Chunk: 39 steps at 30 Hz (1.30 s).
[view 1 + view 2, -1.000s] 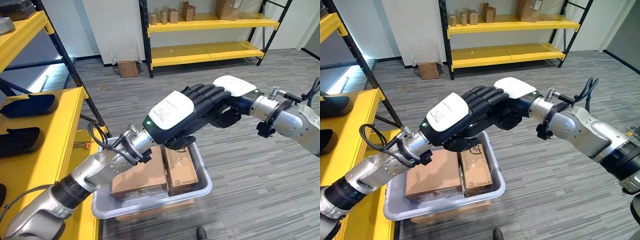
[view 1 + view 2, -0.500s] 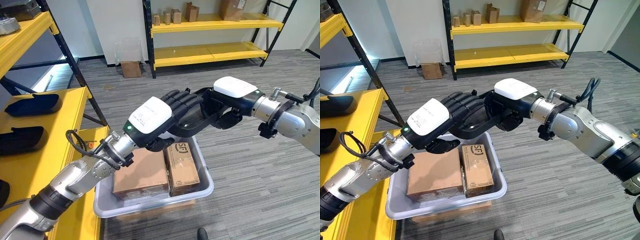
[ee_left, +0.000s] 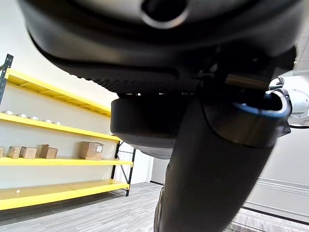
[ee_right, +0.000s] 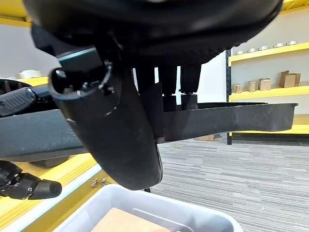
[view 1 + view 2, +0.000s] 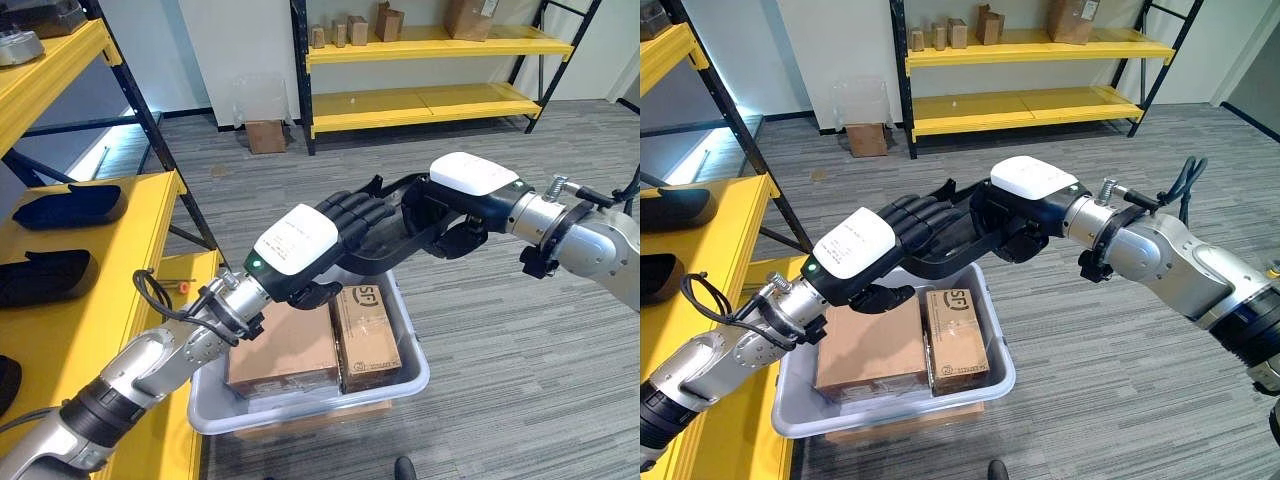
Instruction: Move parts from the plastic box to the shelf.
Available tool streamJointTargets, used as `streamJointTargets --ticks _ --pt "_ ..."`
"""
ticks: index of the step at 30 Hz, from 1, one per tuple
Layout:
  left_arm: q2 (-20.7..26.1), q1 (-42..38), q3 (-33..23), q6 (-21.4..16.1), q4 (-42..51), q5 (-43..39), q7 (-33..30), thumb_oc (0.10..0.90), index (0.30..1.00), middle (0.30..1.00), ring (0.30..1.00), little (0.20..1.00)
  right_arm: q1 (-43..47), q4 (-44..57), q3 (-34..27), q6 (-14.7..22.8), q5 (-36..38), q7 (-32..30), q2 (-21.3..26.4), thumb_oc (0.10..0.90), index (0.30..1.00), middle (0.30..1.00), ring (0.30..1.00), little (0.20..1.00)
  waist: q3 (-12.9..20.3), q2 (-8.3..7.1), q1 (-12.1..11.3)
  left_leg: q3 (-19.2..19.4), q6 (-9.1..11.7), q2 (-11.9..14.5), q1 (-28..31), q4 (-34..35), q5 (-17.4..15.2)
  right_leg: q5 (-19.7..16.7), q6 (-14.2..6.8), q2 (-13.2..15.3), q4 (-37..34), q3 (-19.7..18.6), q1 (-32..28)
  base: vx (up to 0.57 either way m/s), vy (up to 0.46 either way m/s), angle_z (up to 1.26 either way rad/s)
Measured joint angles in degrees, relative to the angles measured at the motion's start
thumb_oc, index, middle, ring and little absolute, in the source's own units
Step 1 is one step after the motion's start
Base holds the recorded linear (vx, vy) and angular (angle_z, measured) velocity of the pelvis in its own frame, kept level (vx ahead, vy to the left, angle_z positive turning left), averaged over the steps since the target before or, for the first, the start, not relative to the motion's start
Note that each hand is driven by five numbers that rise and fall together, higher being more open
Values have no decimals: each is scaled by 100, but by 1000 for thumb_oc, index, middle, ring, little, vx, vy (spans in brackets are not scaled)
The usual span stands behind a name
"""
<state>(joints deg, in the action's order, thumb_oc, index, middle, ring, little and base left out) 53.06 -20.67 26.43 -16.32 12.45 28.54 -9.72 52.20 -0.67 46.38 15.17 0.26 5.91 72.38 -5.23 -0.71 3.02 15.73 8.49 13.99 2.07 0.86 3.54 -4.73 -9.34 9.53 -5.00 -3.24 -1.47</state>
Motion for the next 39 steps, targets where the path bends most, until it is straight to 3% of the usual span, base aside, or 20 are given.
streamJointTargets --ticks 13,15,16,17,39 --pt "-261 -3 1 26 -130 113 -91 900 1000 1000 1000 1000 -172 36 -78 -11 -1 1 -1 400 300 300 300 300 0 0 18 1 0 0 3 1 0 2 1 2 0 -5 -3 0 0 0" --pt "-261 -11 5 27 -130 114 -97 582 555 555 555 555 -172 36 -80 -11 -1 1 -3 400 300 300 300 300 0 0 17 1 0 -1 3 1 0 3 1 2 -1 -10 -2 0 0 0" --pt "-261 -28 30 34 -135 115 -107 451 371 371 371 371 -172 33 -80 -14 -2 1 -2 400 300 300 300 300 0 0 16 1 0 0 3 1 0 3 1 2 -1 -21 -2 0 0 0" --pt "-266 -29 33 38 -135 120 -107 400 300 300 300 300 -172 32 -80 -20 -2 1 -2 400 300 300 300 300 0 0 18 1 -1 1 3 1 0 4 2 2 -2 -31 -2 0 0 0" --pt "-659 -366 158 93 -471 340 -342 400 300 300 300 300 -238 27 -110 -90 49 124 -73 400 300 300 300 300 4 8 138 -9 0 0 14 -2 0 5 3 -1 1 6 -25 0 0 0"
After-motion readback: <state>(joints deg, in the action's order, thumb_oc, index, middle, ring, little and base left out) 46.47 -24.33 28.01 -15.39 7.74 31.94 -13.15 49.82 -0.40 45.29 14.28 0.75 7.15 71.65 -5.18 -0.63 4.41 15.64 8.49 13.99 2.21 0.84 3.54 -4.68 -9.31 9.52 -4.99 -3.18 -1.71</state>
